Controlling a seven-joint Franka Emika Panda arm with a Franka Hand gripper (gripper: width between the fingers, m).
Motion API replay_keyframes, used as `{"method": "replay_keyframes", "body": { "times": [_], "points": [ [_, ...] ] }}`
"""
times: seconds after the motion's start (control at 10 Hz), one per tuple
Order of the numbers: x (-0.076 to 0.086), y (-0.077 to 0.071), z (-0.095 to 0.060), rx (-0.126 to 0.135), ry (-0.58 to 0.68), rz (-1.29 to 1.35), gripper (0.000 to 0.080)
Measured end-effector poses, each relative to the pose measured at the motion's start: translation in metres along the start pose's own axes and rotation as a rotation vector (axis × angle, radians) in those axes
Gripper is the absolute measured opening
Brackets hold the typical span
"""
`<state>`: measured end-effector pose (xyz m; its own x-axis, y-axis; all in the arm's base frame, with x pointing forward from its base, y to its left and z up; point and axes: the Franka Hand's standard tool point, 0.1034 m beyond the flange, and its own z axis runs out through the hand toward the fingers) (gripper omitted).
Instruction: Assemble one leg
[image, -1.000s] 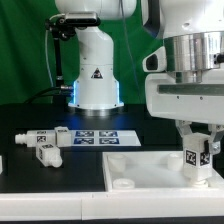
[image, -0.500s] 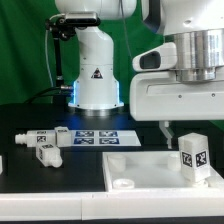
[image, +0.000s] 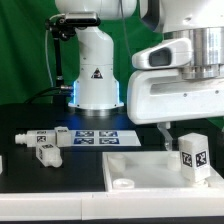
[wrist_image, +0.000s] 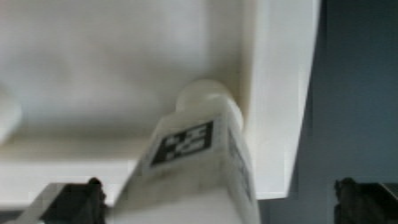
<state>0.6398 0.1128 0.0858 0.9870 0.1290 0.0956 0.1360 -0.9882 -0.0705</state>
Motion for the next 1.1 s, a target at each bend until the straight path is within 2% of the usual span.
{"method": "replay_keyframes", "body": {
  "times": [0.1, 0.2, 0.3, 0.4, 0.5, 0.7, 1.0, 1.1],
  "points": [
    [0.0003, -0.0027, 0.0005, 0.0, 0.006, 0.022, 0.0649],
    [0.0004, -0.0017, 0.0004, 0.0, 0.006, 0.031, 0.0515],
    [0.0004, -0.0015, 0.0004, 0.0, 0.006, 0.041, 0.0515],
    [0.0004, -0.0022, 0.0004, 0.002, 0.006, 0.105, 0.0378],
    [0.0007, 0.0, 0.0001, 0.0, 0.007, 0.154, 0.0291],
    [0.0006, 0.0012, 0.0001, -0.001, 0.007, 0.273, 0.0291],
    [-0.0007, 0.0009, 0.0012, -0.017, 0.012, 0.776, 0.0291],
    [-0.0023, -0.0015, 0.0019, -0.015, 0.005, 0.944, 0.0291]
  ]
}}
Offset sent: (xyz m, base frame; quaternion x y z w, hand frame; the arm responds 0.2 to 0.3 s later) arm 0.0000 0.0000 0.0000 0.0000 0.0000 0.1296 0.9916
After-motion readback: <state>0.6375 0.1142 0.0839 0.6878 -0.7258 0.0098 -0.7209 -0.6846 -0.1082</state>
